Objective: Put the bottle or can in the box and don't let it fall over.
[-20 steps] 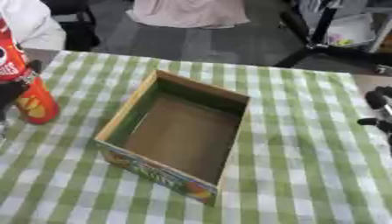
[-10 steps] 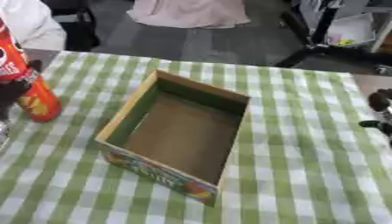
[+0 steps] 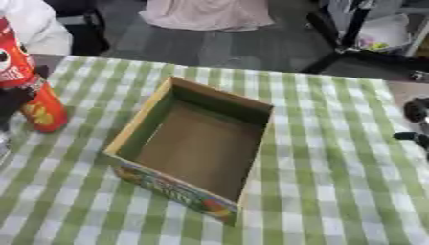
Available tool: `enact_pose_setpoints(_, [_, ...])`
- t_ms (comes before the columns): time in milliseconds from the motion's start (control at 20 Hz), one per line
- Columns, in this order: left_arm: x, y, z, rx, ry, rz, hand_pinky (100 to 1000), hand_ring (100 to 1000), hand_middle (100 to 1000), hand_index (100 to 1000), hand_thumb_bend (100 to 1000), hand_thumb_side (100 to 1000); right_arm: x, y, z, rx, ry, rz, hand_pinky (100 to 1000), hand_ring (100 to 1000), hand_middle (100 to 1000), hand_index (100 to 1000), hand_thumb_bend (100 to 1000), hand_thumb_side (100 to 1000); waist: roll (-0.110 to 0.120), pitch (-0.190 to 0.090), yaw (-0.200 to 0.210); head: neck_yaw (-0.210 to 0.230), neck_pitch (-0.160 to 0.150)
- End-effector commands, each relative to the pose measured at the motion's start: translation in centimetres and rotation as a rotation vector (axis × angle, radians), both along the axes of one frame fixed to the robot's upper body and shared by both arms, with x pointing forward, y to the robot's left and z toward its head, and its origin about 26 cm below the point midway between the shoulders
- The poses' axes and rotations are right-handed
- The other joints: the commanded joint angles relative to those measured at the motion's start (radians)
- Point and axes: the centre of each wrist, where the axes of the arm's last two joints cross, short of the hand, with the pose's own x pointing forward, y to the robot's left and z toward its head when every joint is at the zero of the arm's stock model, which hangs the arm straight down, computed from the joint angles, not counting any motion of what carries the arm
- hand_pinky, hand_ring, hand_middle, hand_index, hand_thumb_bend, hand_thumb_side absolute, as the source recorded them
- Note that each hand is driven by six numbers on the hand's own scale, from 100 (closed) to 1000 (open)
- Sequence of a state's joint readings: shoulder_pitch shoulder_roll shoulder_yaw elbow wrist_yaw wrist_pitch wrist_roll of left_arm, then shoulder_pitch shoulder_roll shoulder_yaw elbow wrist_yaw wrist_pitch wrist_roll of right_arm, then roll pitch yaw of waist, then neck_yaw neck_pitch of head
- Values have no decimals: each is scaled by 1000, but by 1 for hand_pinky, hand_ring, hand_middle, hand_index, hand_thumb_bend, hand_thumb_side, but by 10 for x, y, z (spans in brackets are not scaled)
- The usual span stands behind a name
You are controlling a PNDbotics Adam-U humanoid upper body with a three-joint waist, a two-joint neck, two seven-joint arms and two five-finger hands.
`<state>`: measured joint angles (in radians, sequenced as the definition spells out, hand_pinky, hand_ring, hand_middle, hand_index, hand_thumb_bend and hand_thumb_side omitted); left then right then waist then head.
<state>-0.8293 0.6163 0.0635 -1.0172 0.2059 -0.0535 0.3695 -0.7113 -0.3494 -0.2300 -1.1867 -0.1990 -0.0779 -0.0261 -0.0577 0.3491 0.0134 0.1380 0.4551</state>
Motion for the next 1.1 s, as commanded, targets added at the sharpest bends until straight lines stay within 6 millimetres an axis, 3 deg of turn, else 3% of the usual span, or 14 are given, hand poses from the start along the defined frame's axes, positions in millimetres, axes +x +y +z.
enact_pose_setpoints(50, [-4,4,22,41,-45,-2,504,132,150,245,100,100,-1,-5,12,-2,-27,-9,527,855,1000,778,1000,541,7,-33,0,-1,3])
enact_pose_setpoints(600, [-9,-3,35,88,-60,-40,483,116,139,233,100,100,-3,-4,10,4,-26,-18,527,853,1000,778,1000,541,16,-65,-1,-17,34])
enact_pose_setpoints(1100, [-14,-33,55,102,-70,-149,481,122,142,239,100,100,-5,-1,9,6,-25,-19,529,853,1000,778,1000,541,26,-96,-4,-29,68])
